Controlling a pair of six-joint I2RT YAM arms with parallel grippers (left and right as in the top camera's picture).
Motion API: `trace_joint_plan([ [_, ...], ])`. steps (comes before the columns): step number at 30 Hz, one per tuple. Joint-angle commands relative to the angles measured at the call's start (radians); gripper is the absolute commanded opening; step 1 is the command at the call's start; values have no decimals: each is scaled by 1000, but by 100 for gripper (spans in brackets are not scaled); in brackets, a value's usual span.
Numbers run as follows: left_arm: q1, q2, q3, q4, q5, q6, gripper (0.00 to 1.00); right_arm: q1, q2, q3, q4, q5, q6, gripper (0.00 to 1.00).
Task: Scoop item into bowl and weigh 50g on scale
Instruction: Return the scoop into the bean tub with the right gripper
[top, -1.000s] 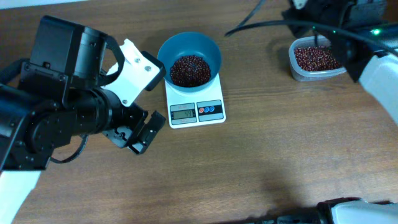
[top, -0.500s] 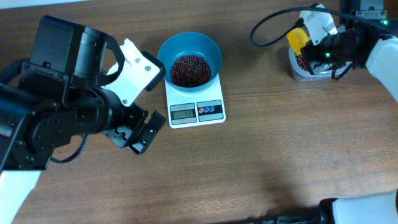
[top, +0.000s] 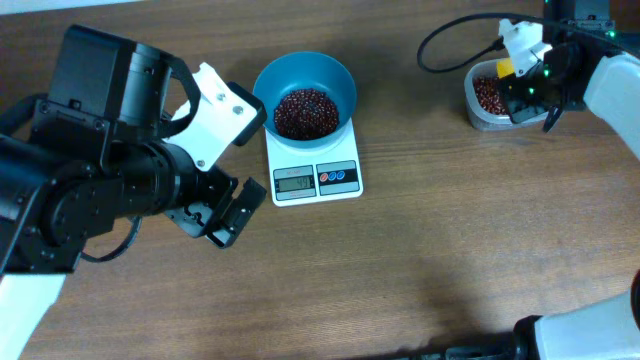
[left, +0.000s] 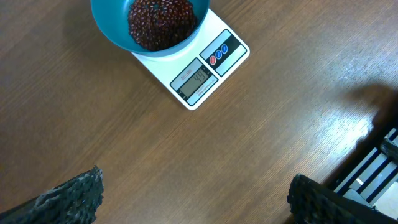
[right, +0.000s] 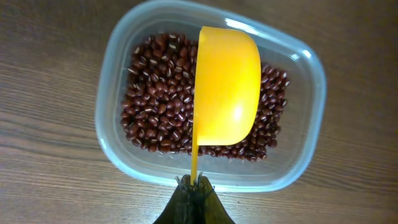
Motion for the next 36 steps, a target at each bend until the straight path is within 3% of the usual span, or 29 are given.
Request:
trace_joint_plan([
  [1, -3, 2, -4, 2, 0, 15, 99, -8, 44, -10, 10, -61, 16, 4],
  [6, -3, 2, -4, 2, 0, 15, 99, -8, 63, -10, 10, -74, 117, 4],
  [13, -3, 2, -4, 2, 0, 15, 99, -8, 60, 20, 25, -82, 150, 4],
  [19, -3, 2, -4, 2, 0, 15, 99, -39, 60, 33, 24, -239, 199, 4],
  [25, -3, 2, -4, 2, 0, 15, 99, -133, 60, 33, 13, -282, 199, 4],
  [29, -3, 2, -4, 2, 0, 15, 99, -160, 60, 33, 13, -403, 198, 4],
  [36, -3, 2, -4, 2, 0, 15, 99, -154, 63, 16, -10, -399, 198, 4],
])
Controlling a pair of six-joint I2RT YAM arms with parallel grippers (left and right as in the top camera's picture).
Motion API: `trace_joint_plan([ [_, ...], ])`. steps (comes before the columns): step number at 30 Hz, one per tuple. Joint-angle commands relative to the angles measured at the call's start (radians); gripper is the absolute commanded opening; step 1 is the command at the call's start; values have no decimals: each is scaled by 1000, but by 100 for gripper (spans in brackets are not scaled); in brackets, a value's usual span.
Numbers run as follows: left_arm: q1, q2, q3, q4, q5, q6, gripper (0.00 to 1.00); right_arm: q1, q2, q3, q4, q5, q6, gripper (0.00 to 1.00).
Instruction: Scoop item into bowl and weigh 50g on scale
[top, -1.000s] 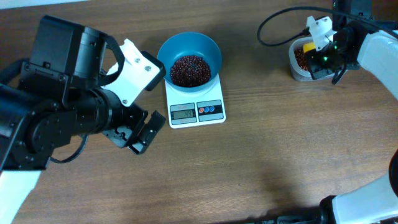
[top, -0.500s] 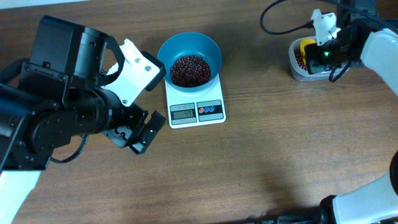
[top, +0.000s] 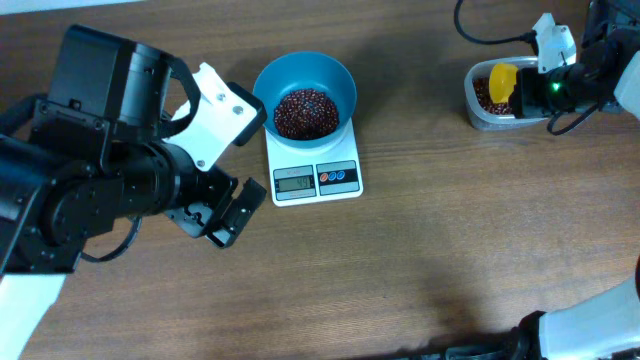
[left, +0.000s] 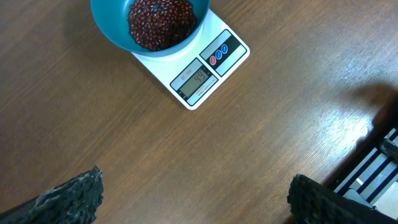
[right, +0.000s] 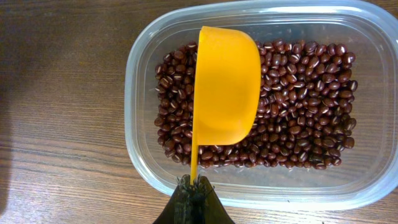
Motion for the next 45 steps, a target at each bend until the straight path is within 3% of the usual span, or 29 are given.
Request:
trace_joint_plan([
  [1, -3, 2, -4, 2, 0, 15, 99, 10, 11, -2, -3, -19, 11, 4],
  [11, -3, 2, -4, 2, 0, 15, 99, 19, 11, -3, -17, -113, 8, 4],
  [17, -3, 2, -4, 2, 0, 15, 99, 19, 11, -4, -5, 116, 0, 4],
  [22, -3, 2, -4, 2, 0, 15, 99, 57, 11, -4, -11, -45, 0, 4],
  [28, -3, 2, -4, 2, 0, 15, 99, 73, 11, -4, -5, -42, 0, 4],
  [40, -3, 2, -4, 2, 0, 15, 99, -29, 9, 27, 19, -61, -40, 4],
  [45, -3, 2, -4, 2, 0, 15, 99, -29, -64, 27, 19, -87, -46, 4],
])
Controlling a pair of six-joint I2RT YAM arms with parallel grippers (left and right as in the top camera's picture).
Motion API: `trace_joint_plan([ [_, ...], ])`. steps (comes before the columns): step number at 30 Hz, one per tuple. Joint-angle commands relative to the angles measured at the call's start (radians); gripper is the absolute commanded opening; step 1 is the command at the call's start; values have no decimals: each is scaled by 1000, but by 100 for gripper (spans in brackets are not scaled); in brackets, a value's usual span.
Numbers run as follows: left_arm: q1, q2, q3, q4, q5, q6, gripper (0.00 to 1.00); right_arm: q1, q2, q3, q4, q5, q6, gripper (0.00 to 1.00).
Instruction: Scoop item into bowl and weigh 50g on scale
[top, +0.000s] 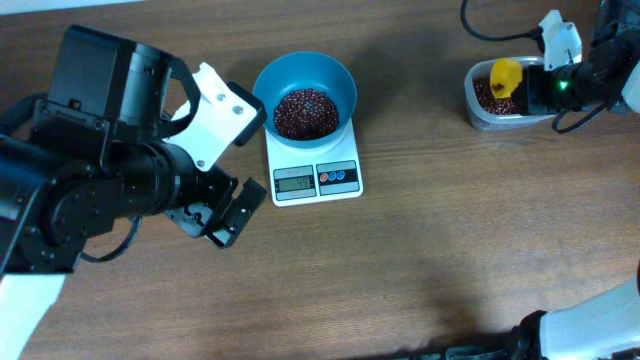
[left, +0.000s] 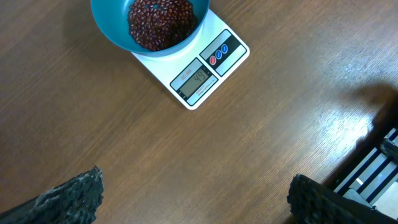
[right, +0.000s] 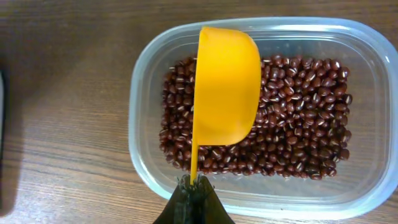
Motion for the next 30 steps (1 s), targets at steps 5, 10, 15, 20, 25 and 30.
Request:
trace_joint_plan([
  [5, -3, 2, -4, 2, 0, 15, 99, -2, -74, 23, -37, -45, -73, 4],
  [10, -3, 2, -4, 2, 0, 15, 99, -2, -69, 24, -42, 0, -74, 4],
  [15, -3, 2, -4, 2, 0, 15, 99, 1, -79, 32, -41, -14, -71, 4],
  [20, -3, 2, -4, 2, 0, 15, 99, 8, -91, 34, -42, -21, -93, 4],
  [25, -3, 2, -4, 2, 0, 15, 99, -8, -93, 34, -50, -120, -97, 4],
  [30, -3, 2, -4, 2, 0, 15, 99, -2, -94, 58, -44, -409, -47, 4],
])
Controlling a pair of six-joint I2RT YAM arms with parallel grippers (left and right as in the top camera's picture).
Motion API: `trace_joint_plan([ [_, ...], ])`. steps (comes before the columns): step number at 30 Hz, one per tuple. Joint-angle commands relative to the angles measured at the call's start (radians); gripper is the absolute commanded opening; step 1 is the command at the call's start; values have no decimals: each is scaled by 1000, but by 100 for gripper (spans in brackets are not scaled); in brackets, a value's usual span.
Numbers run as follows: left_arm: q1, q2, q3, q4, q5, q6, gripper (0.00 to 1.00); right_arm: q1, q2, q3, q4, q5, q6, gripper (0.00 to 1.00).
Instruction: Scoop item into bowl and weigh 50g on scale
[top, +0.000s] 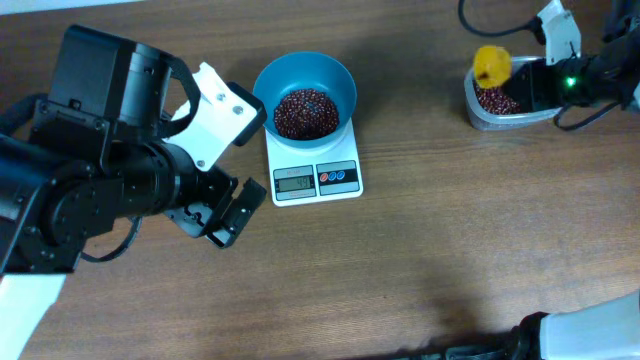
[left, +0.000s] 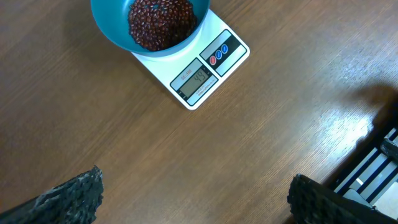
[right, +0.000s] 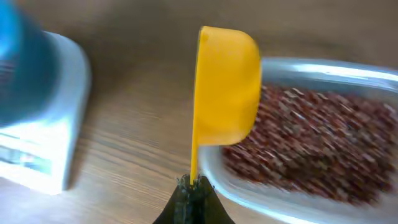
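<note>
A blue bowl (top: 305, 88) of red beans stands on the white scale (top: 315, 176), seen too in the left wrist view as the bowl (left: 149, 25) on the scale (left: 202, 71), whose display reads about 44. My right gripper (right: 194, 185) is shut on the handle of the yellow scoop (right: 227, 87), which hangs at the left rim of the clear bean container (top: 505, 100). In the overhead view the scoop (top: 489, 62) sits over the container's left end. What the scoop carries is hidden. My left gripper (left: 196, 193) stands open over bare wood left of the scale.
A black cable (top: 500, 35) loops at the table's back edge near the right arm. The bulky left arm (top: 110, 180) fills the table's left side. Bare wood lies in front of the scale.
My right gripper has lifted and swung the scoop left, from over the beans to the container's left rim; the right wrist view now shows the scale's edge. The left arm has not moved.
My right gripper held the scoop over the bean container at each earlier moment, shifting a little over the beans. Now the scoop is at the container's left rim, turned toward the scale. The scale's reading stayed about 44 and my left gripper stayed open in place.
</note>
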Motion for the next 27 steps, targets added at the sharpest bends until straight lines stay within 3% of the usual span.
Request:
trace_joint_plan([
  [1, -3, 2, -4, 2, 0, 15, 99, 4, -31, 41, 22, -254, 63, 4],
  [4, -3, 2, -4, 2, 0, 15, 99, 61, -30, 43, 133, -357, 100, 4],
  [10, -3, 2, -4, 2, 0, 15, 99, 299, -30, 43, 385, -338, 115, 4],
  [13, -3, 2, -4, 2, 0, 15, 99, 427, -25, 43, 387, -169, 114, 4],
  [17, -3, 2, -4, 2, 0, 15, 99, 507, -23, 43, 387, -163, 31, 4],
  [27, -3, 2, -4, 2, 0, 15, 99, 524, -23, 43, 387, -123, 32, 4],
])
